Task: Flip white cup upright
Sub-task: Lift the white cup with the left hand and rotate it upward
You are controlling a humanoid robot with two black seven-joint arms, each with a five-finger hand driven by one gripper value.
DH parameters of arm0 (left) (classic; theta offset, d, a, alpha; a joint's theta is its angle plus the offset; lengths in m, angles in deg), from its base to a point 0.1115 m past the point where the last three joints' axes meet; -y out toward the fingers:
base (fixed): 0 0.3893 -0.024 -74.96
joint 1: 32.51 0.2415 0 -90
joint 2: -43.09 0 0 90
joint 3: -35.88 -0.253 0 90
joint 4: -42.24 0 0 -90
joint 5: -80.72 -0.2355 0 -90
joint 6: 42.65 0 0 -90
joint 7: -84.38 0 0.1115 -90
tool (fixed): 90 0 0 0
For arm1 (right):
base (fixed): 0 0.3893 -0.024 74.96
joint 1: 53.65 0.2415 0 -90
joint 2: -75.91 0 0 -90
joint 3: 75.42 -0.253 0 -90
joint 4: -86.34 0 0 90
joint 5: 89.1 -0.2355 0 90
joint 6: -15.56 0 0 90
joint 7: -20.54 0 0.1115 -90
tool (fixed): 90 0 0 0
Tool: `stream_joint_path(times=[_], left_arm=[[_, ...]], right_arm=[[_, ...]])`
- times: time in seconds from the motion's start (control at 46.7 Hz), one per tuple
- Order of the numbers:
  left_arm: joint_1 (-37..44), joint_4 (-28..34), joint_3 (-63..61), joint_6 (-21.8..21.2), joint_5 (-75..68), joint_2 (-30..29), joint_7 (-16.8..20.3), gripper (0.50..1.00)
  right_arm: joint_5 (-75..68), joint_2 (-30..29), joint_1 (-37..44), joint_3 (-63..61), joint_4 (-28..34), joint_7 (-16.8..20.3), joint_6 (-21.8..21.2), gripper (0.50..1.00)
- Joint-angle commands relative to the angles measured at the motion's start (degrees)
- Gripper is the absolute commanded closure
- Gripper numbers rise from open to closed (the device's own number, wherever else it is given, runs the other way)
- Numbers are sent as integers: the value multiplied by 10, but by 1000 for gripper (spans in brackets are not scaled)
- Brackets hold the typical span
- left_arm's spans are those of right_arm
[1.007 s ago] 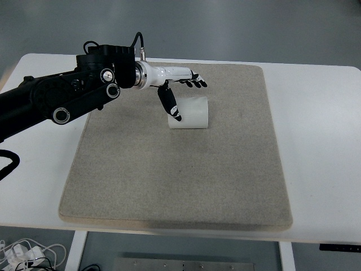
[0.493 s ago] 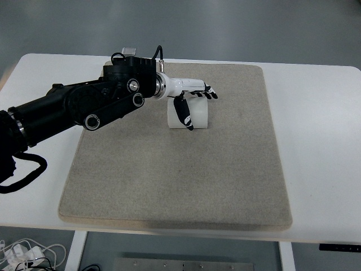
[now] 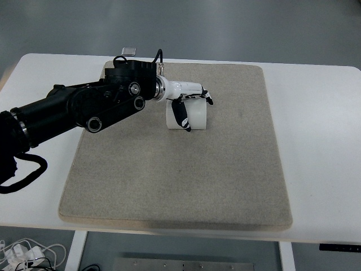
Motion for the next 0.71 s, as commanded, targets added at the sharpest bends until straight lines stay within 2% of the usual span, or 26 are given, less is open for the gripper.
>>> stream_joint_path(times=[0.0, 0.107, 0.171, 0.321, 0.471, 0.6, 0.686], left_arm=[[0, 4, 0, -2, 2, 1, -1, 835], [-8, 6, 6, -2, 9, -1, -1, 941], [-12, 6, 12, -1, 13, -3, -1, 956], [-21, 8, 33, 0, 66, -10, 1, 956], [-23, 31, 71, 6, 151, -23, 14, 977], [-15, 59, 103, 28, 247, -28, 32, 971], [-11, 81, 105, 37, 294, -29, 61, 969]], right_arm=[[0, 0, 0, 0, 0, 0, 0, 548], [0, 0, 0, 0, 0, 0, 0, 548], [0, 0, 0, 0, 0, 0, 0, 548], [0, 0, 0, 0, 0, 0, 0, 548], [0, 0, 0, 0, 0, 0, 0, 548], [0, 0, 0, 0, 0, 0, 0, 548], [0, 0, 0, 0, 0, 0, 0, 548]])
